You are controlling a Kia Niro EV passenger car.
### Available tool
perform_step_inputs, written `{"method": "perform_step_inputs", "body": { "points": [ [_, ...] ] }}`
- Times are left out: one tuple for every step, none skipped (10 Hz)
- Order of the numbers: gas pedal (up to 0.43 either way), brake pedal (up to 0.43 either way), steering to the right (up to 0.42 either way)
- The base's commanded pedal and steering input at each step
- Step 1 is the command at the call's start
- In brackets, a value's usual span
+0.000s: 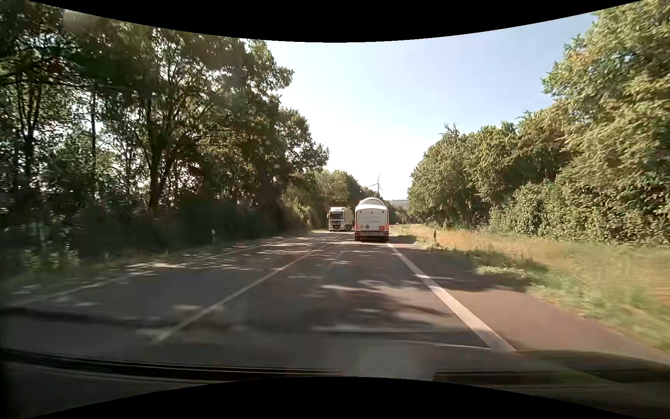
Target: Follow the waypoints while adhering to traffic rules and regulations
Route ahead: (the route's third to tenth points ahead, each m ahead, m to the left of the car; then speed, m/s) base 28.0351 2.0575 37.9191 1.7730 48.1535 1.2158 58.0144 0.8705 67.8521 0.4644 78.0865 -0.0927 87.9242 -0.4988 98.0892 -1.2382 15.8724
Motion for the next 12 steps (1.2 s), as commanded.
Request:
{"method": "perform_step_inputs", "body": {
  "points": [
    [0.0, 0.006, 0.006],
    [0.0, 0.006, 0.006],
    [0.0, 0.006, 0.006],
    [0.0, 0.006, 0.006],
    [0.0, 0.006, 0.006],
    [0.0, 0.006, 0.006],
    [0.0, 0.006, 0.006],
    [0.0, 0.006, 0.007],
    [0.0, 0.006, 0.006],
    [0.0, 0.006, 0.006],
    [0.0, 0.006, 0.006],
    [0.0, 0.006, 0.006]
  ]
}}
